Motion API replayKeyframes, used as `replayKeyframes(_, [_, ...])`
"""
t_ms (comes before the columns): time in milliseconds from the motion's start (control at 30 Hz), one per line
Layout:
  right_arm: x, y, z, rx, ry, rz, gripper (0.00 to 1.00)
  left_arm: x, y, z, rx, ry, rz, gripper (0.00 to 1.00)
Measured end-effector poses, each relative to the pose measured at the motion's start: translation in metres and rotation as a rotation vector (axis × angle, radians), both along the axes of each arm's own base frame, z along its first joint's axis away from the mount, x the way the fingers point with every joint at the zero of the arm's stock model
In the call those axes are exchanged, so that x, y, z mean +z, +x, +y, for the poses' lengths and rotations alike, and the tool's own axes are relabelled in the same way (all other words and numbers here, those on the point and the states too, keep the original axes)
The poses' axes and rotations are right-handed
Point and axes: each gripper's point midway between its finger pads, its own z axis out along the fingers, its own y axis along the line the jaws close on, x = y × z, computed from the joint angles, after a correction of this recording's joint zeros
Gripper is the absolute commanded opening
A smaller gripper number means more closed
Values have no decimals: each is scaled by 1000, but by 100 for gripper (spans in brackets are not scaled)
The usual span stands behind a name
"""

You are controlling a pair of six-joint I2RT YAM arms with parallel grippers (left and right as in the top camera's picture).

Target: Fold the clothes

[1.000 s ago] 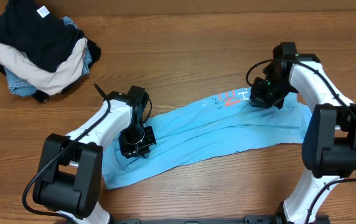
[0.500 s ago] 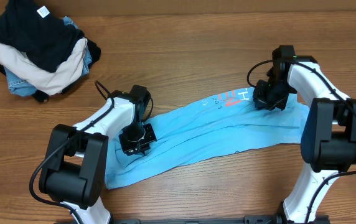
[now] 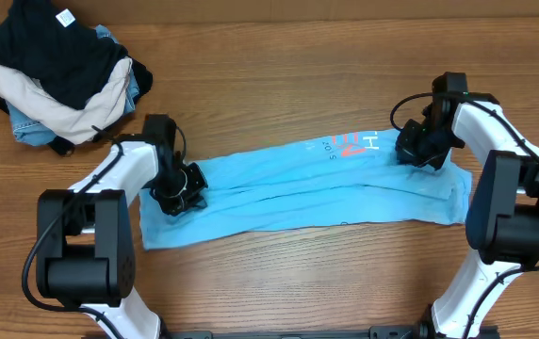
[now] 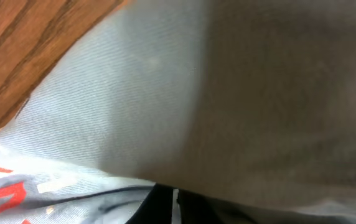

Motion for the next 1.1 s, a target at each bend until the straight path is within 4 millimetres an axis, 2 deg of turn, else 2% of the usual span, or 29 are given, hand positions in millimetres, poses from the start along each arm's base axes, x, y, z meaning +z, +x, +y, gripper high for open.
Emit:
replayKeyframes(233, [0, -9, -8, -93, 15, 48, 5, 4, 42, 18, -98, 101, -139, 4])
replayKeyframes(400, [-1, -15, -11, -160, -3, 84, 4, 15, 70, 45, -111, 228, -188, 4])
replayKeyframes(633, [3, -33, -31, -207, -106, 187, 4, 41, 77, 56, -158, 276, -172, 4])
replayKeyframes(700, [9, -35, -42, -223, -140, 226, 5, 59, 79, 57, -171, 279, -160, 15])
replayKeyframes(767, [23, -30, -48, -228, -157, 233, 13, 76, 84, 57, -185, 283, -170, 33])
replayKeyframes(800, [34, -27, -50, -229, -164, 230, 22, 84, 83, 58, -189, 283, -157, 62])
replayKeyframes(833, [47, -18, -52, -233, -167, 206, 41, 97, 86, 58, -188, 286, -166, 83])
replayKeyframes(867, [58, -12, -54, -231, -172, 191, 69, 104, 91, 58, -193, 289, -184, 96])
replayKeyframes(900, [73, -7, -55, -235, -175, 175, 100, 111, 96, 59, -192, 292, -201, 100])
replayKeyframes(1000, [105, -2, -56, -214, -177, 154, 100, 112, 91, 61, -210, 307, -181, 100])
replayKeyframes(1100, [120, -10, -55, -179, -174, 179, 100, 110, 88, 75, -208, 375, -161, 100])
